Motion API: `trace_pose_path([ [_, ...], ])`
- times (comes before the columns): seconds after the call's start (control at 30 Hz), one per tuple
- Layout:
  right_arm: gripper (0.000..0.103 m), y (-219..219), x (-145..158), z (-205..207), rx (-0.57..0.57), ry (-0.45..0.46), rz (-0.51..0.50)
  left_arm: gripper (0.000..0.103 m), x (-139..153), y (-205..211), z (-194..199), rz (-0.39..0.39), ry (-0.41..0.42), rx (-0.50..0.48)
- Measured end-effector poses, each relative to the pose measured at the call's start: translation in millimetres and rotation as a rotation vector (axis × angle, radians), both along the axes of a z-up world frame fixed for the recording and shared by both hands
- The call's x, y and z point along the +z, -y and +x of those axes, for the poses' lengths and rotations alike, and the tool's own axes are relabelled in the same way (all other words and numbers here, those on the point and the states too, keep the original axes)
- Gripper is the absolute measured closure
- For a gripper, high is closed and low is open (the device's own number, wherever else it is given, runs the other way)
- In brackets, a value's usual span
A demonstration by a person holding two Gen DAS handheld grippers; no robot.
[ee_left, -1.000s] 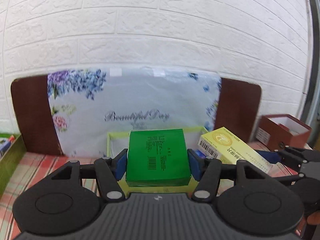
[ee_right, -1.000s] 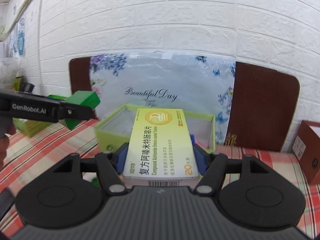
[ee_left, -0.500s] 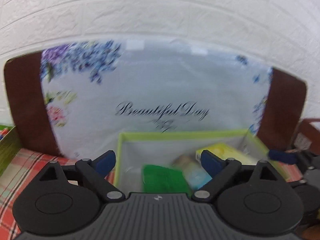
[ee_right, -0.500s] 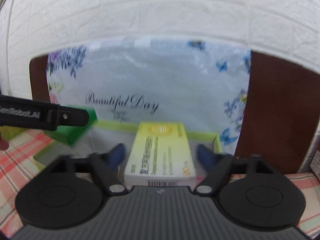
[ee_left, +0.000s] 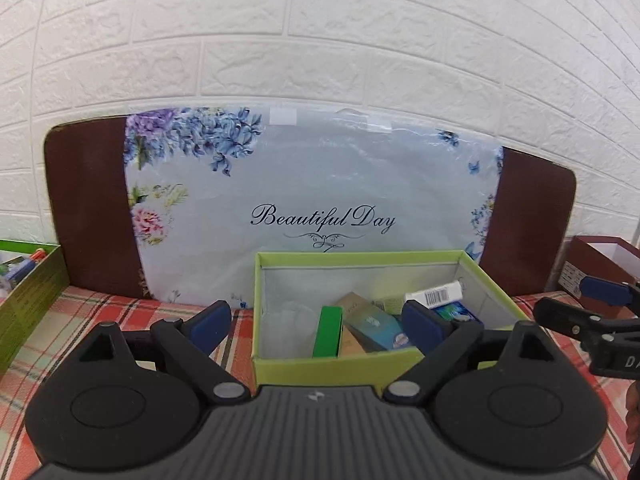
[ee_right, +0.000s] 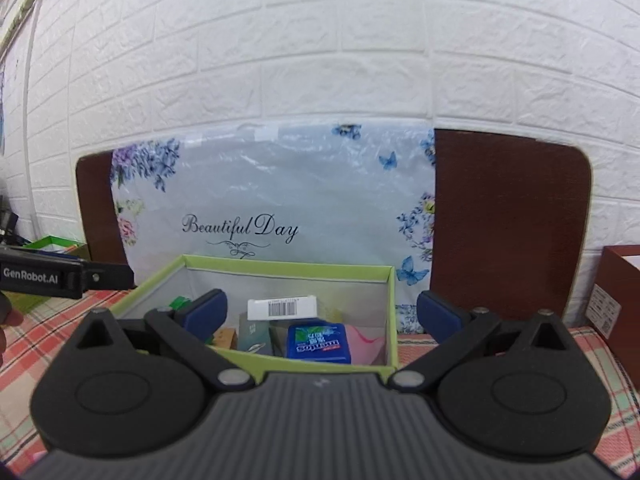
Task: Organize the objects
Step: 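Grasp yellow medicine box with right gripper while left grasps green soap box, drop both, then grasp steel wool with right gripper while left grasps pink glove cuff, drop both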
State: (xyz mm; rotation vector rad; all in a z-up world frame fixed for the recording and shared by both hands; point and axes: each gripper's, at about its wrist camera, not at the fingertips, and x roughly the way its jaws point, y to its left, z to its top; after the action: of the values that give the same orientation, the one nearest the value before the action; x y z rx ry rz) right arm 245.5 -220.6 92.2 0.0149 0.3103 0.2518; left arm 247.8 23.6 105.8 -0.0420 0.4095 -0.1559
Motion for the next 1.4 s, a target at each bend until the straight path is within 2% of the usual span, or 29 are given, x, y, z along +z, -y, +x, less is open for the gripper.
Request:
trace_pose_path([
  [0.2,0.000,11,-2,-65,0.045,-0.009,0.027,0.008,-14,-11,-65,-0.041,-0.044,-0.068],
  [0.3,0.000,12,-15,-97,0.068,-0.043,0.021,0.008,-36,-19,-92,-0.054,-0.109,-0.084],
  [0.47,0.003,-7,-43,-141,0.183,-0.116,-0.005,0.008,-75,-25,-115,-0.052,-0.203,-0.085],
  [0.57,0.012,-32,-61,-151,0.256,-0.179,-0.028,0.008,-90,-25,-116,-0.051,-0.238,-0.067],
  [0.67,0.023,-58,-78,-151,0.303,-0.242,-0.059,0.008,-99,-22,-109,-0.049,-0.236,-0.067],
  [0.7,0.030,-63,-82,-150,0.313,-0.247,-0.072,0.008,-101,-20,-105,-0.042,-0.233,-0.070],
  [0.73,0.048,-67,-84,-150,0.313,-0.249,-0.090,0.008,-104,-17,-99,-0.026,-0.231,-0.076],
  [0.8,0.073,-71,-88,-151,0.287,-0.271,-0.129,0.008,-110,-13,-88,0.003,-0.235,-0.069],
  [0.93,0.074,-52,-82,-165,0.284,-0.275,-0.127,0.008,-124,-8,-68,0.017,-0.285,-0.062],
  [1.0,0.074,-45,-80,-174,0.279,-0.272,-0.137,0.020,-126,-6,-67,0.026,-0.274,-0.081],
  [1.07,0.074,-39,-79,-177,0.266,-0.285,-0.146,0.056,-124,-2,-70,0.055,-0.261,-0.112],
  [1.13,0.074,-37,-79,-178,0.258,-0.295,-0.149,0.075,-120,-2,-76,0.043,-0.274,-0.145],
  [1.17,0.074,-36,-79,-177,0.259,-0.298,-0.144,0.079,-117,-3,-80,0.036,-0.284,-0.154],
  [1.27,0.070,-37,-80,-175,0.257,-0.304,-0.139,0.080,-113,-5,-98,-0.016,-0.320,-0.213],
  [1.33,0.066,-39,-80,-175,0.257,-0.305,-0.132,0.078,-111,0,-112,0.023,-0.308,-0.225],
  [1.4,0.064,-40,-80,-174,0.261,-0.300,-0.132,0.069,-110,4,-119,0.065,-0.279,-0.201],
])
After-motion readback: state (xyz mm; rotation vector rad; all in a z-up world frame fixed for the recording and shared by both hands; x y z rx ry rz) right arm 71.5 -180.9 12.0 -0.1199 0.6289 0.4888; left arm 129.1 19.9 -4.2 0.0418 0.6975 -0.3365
